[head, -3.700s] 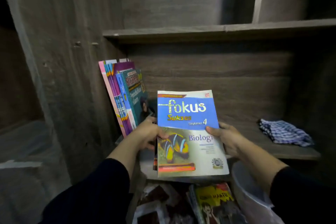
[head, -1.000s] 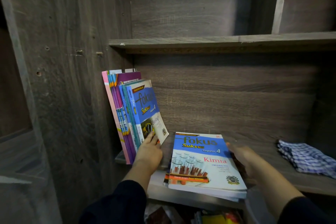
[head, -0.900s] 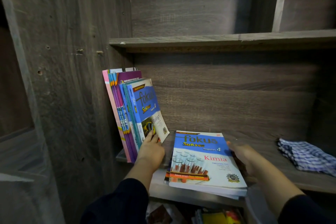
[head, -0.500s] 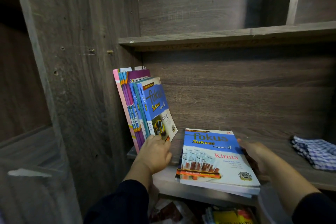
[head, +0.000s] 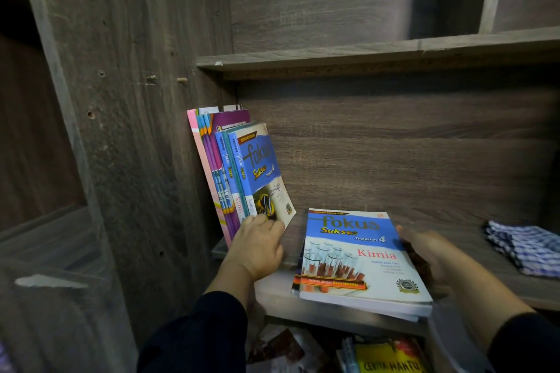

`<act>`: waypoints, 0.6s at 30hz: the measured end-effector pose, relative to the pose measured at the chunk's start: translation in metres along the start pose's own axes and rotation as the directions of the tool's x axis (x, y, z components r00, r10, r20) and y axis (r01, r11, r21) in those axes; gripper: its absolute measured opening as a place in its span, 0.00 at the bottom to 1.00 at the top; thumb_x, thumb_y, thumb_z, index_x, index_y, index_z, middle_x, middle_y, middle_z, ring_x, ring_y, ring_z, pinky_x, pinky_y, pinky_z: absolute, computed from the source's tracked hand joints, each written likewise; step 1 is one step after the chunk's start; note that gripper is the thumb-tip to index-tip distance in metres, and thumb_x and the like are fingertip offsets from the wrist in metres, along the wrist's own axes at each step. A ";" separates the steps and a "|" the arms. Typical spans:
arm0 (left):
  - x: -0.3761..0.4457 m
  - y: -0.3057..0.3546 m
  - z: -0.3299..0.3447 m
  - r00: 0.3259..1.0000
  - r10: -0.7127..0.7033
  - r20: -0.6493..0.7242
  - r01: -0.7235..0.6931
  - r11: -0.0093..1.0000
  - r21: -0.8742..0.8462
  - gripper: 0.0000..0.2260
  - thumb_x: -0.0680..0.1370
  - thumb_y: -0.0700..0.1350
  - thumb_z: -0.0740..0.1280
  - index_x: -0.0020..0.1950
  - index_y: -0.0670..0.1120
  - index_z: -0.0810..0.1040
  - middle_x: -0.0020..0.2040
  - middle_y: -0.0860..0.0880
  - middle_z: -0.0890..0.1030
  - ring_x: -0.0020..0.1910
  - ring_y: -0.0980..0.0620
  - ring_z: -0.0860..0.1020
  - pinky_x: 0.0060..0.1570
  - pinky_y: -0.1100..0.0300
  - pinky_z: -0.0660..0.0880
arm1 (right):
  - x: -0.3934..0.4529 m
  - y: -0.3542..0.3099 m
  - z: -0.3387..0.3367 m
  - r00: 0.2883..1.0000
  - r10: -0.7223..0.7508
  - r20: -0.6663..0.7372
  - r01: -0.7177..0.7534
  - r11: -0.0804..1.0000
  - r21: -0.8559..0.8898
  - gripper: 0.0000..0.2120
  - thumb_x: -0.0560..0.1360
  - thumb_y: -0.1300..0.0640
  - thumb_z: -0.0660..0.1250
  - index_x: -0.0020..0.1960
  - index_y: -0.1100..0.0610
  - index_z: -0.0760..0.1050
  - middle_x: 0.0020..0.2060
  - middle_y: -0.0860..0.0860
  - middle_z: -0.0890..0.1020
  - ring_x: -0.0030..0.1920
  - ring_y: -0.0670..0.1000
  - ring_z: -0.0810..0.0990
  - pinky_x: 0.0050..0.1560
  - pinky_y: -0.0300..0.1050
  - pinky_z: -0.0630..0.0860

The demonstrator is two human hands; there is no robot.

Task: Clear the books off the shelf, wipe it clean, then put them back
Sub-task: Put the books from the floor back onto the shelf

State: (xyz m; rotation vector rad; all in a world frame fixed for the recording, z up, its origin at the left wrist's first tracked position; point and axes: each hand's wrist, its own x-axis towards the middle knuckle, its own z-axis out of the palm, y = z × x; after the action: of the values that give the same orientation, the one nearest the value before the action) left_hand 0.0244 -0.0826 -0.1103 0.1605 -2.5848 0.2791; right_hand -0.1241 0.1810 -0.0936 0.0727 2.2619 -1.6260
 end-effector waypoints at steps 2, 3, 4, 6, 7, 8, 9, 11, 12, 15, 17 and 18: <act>0.006 0.007 -0.005 1.000 0.009 0.003 -0.009 0.999 0.038 0.09 0.75 0.49 0.61 0.50 0.46 0.76 0.48 0.48 0.81 0.48 0.48 0.75 0.51 0.54 0.71 | -0.001 0.000 0.000 1.000 -0.002 0.000 0.002 1.000 -0.009 0.19 0.79 0.49 0.62 0.57 0.66 0.74 0.39 0.62 0.81 0.37 0.59 0.79 0.36 0.50 0.74; 0.011 0.013 -0.009 1.000 0.011 0.026 -0.012 0.999 0.037 0.09 0.76 0.48 0.60 0.52 0.46 0.75 0.50 0.48 0.80 0.50 0.47 0.75 0.52 0.54 0.70 | -0.001 0.000 0.001 1.000 -0.003 0.001 0.003 1.000 -0.010 0.19 0.78 0.49 0.62 0.56 0.66 0.74 0.40 0.62 0.81 0.37 0.60 0.80 0.37 0.50 0.75; 0.018 0.021 -0.012 0.999 0.009 0.047 -0.009 1.000 0.016 0.10 0.77 0.48 0.58 0.53 0.45 0.75 0.51 0.47 0.80 0.52 0.46 0.75 0.53 0.53 0.69 | -0.001 0.000 0.001 1.000 -0.002 0.000 0.002 1.000 -0.005 0.20 0.78 0.48 0.62 0.56 0.66 0.74 0.41 0.63 0.82 0.38 0.60 0.80 0.40 0.52 0.77; 0.035 0.043 -0.016 0.987 -0.090 0.132 0.097 0.994 -0.050 0.11 0.79 0.47 0.56 0.55 0.45 0.75 0.53 0.46 0.80 0.54 0.45 0.76 0.53 0.54 0.70 | -0.001 0.001 0.001 1.000 0.001 -0.001 -0.001 1.000 -0.010 0.20 0.78 0.47 0.62 0.55 0.65 0.74 0.44 0.63 0.82 0.42 0.61 0.81 0.48 0.56 0.78; 0.043 0.053 -0.017 0.960 -0.177 0.215 0.196 0.978 -0.071 0.13 0.80 0.47 0.56 0.57 0.44 0.76 0.55 0.45 0.80 0.55 0.45 0.77 0.51 0.54 0.72 | 0.000 0.001 0.001 1.000 0.003 0.000 -0.003 1.000 -0.011 0.20 0.78 0.47 0.62 0.55 0.64 0.74 0.45 0.63 0.83 0.43 0.62 0.82 0.50 0.57 0.77; 0.049 0.064 -0.014 0.910 -0.264 0.319 0.312 0.944 -0.108 0.14 0.80 0.48 0.56 0.60 0.45 0.75 0.58 0.45 0.79 0.57 0.44 0.77 0.51 0.54 0.73 | 0.000 0.001 0.001 1.000 0.005 -0.001 -0.005 1.000 -0.013 0.20 0.78 0.47 0.62 0.55 0.64 0.74 0.46 0.63 0.83 0.44 0.62 0.82 0.50 0.56 0.77; 0.054 0.071 -0.010 0.847 -0.330 0.417 0.426 0.891 -0.160 0.15 0.81 0.49 0.57 0.65 0.46 0.73 0.62 0.45 0.76 0.59 0.45 0.76 0.51 0.54 0.74 | 0.000 0.002 0.001 1.000 0.006 0.001 -0.006 1.000 -0.012 0.20 0.78 0.47 0.62 0.55 0.64 0.74 0.46 0.63 0.83 0.44 0.62 0.82 0.50 0.56 0.77; 0.062 0.080 0.001 0.752 -0.400 0.525 0.587 0.769 -0.255 0.20 0.79 0.49 0.62 0.70 0.49 0.68 0.65 0.46 0.73 0.61 0.45 0.75 0.49 0.54 0.73 | 0.002 0.003 0.002 1.000 0.008 0.010 -0.008 1.000 -0.004 0.20 0.77 0.46 0.62 0.56 0.64 0.74 0.45 0.63 0.83 0.43 0.61 0.82 0.49 0.56 0.77; 0.066 0.081 0.003 0.730 -0.417 0.541 0.622 0.734 -0.273 0.21 0.78 0.48 0.64 0.71 0.49 0.68 0.65 0.46 0.73 0.60 0.45 0.76 0.49 0.54 0.74 | 0.004 0.003 0.001 1.000 0.011 0.014 -0.011 1.000 0.005 0.20 0.77 0.46 0.62 0.56 0.64 0.74 0.45 0.62 0.83 0.43 0.61 0.82 0.48 0.55 0.77; 0.075 0.078 0.004 0.707 -0.420 0.569 0.639 0.725 -0.258 0.23 0.75 0.47 0.68 0.68 0.45 0.69 0.60 0.46 0.77 0.57 0.46 0.78 0.49 0.57 0.76 | 0.003 0.003 0.000 0.998 0.030 0.047 -0.033 0.997 0.067 0.19 0.77 0.46 0.63 0.55 0.63 0.74 0.43 0.62 0.83 0.40 0.60 0.81 0.43 0.52 0.78; 0.079 0.076 0.003 0.680 -0.394 0.619 0.670 0.677 -0.305 0.22 0.74 0.45 0.70 0.66 0.43 0.69 0.58 0.45 0.77 0.56 0.46 0.78 0.55 0.57 0.77 | 0.001 0.002 -0.001 0.996 0.040 0.076 -0.048 0.993 0.112 0.18 0.77 0.47 0.63 0.54 0.62 0.74 0.41 0.61 0.82 0.38 0.59 0.80 0.39 0.50 0.77; 0.081 0.074 0.005 0.664 -0.386 0.640 0.704 0.609 -0.364 0.19 0.74 0.43 0.70 0.63 0.42 0.71 0.54 0.45 0.78 0.53 0.47 0.78 0.56 0.56 0.77 | 0.000 0.002 -0.002 0.995 0.041 0.090 -0.053 0.990 0.132 0.17 0.77 0.47 0.63 0.53 0.62 0.73 0.40 0.60 0.81 0.37 0.58 0.80 0.36 0.49 0.76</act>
State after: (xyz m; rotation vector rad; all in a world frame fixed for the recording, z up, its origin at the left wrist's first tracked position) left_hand -0.0597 -0.0164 -0.0841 0.9239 -2.7832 -0.9402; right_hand -0.1240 0.1833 -0.0946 0.0862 2.0692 -1.7204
